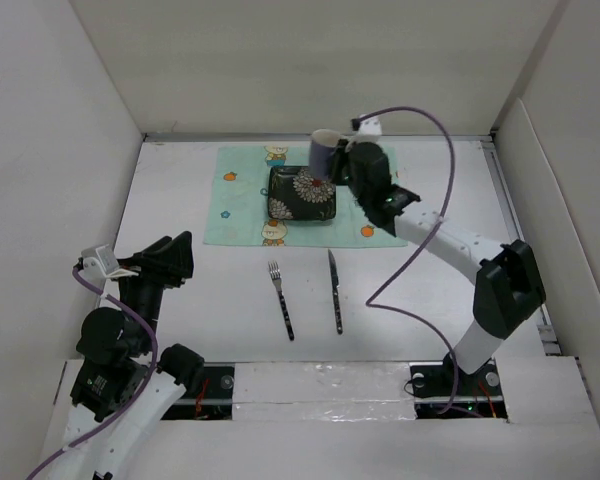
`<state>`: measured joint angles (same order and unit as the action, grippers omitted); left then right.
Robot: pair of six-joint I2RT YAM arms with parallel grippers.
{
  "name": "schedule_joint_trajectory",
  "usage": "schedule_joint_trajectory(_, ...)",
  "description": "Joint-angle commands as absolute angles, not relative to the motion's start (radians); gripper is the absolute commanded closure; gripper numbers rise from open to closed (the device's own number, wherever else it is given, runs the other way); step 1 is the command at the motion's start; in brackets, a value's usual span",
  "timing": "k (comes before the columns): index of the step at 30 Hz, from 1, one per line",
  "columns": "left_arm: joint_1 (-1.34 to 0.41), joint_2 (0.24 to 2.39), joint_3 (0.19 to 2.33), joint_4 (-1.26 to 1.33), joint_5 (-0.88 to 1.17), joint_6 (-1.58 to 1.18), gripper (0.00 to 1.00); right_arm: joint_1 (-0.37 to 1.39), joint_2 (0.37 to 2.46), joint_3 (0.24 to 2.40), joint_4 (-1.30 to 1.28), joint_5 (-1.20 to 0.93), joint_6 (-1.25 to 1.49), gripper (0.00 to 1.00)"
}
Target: Set the dinner table for one person
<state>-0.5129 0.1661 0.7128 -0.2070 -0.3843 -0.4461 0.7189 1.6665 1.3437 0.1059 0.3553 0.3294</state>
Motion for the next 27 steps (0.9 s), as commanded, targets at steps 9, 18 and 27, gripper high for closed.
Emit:
schedule_joint_trajectory(9,-0.508,0.172,0.712,-0.161,-0.367,-0.436,0.48,0.307,1.946,1.658,0.107,0.339,0.268,1.0)
schedule_joint_trajectory(18,-0.508,0.195,0.712,-0.147,-0.359,-0.428,0.48,0.241,2.172,1.905,0.043,0.357,0.236,1.0)
schedule_joint_trajectory(27,-0.508,0.216,0.712,-0.144,-0.359,-0.425,0.48,0.261,2.255,1.956,0.064,0.414,0.219,1.0)
